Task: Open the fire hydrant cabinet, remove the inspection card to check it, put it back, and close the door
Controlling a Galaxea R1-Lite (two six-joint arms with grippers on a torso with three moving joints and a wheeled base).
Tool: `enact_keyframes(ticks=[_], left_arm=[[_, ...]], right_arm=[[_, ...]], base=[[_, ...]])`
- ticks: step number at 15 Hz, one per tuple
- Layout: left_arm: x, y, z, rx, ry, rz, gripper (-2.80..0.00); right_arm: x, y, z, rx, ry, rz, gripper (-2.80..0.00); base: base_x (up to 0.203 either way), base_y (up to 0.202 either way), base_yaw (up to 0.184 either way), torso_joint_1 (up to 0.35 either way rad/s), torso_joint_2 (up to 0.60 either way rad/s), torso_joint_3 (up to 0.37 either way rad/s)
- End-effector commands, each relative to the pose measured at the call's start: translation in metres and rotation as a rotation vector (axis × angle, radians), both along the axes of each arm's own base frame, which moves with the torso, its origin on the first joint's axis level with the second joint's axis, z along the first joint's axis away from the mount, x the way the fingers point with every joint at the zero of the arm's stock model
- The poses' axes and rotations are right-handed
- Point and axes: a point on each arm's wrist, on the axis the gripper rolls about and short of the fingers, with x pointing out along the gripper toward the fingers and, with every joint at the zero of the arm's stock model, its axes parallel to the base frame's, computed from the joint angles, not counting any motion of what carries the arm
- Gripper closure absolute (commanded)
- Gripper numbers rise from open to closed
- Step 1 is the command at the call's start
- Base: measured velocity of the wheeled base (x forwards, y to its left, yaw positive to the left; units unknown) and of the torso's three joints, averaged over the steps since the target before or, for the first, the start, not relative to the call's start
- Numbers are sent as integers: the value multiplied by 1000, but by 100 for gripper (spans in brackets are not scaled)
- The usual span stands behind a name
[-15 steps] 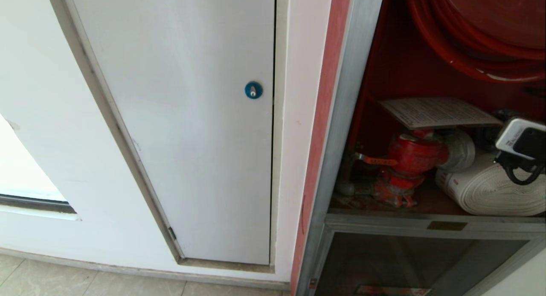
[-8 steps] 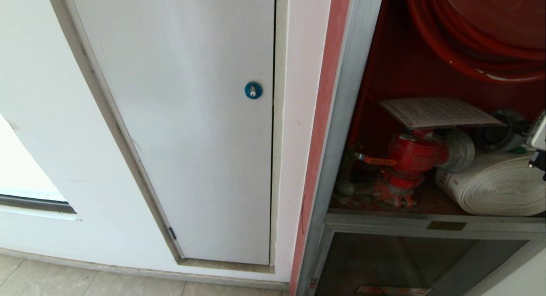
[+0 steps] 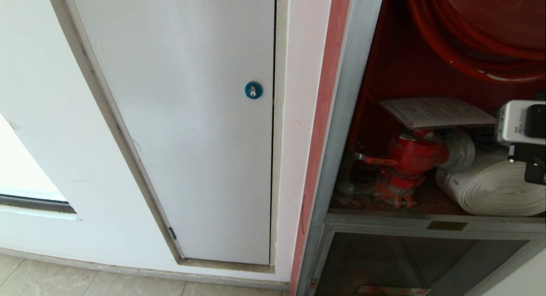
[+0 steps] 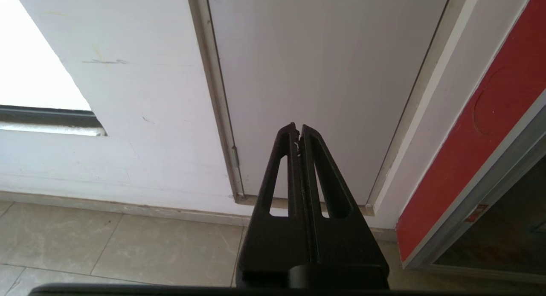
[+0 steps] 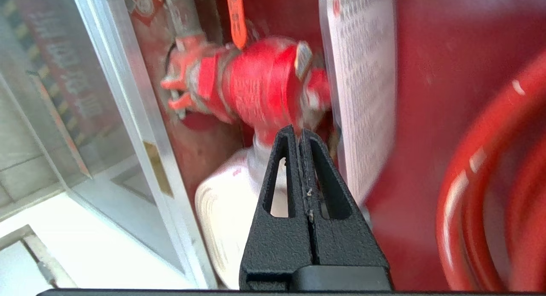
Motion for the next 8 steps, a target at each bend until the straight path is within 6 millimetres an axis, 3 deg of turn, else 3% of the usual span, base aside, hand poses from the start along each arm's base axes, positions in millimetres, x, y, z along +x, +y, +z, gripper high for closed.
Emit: enact_keyframes(ticks=[1, 8], left_arm=[[0, 0, -1, 0, 6, 0, 0], [0, 0, -1, 0, 6, 0, 0]], right_arm=[[21, 4, -8, -11, 52, 14, 0], [50, 7, -12, -10, 82, 11, 0]], base=[[0, 0, 0, 0, 0, 0], [0, 0, 0, 0, 0, 0]])
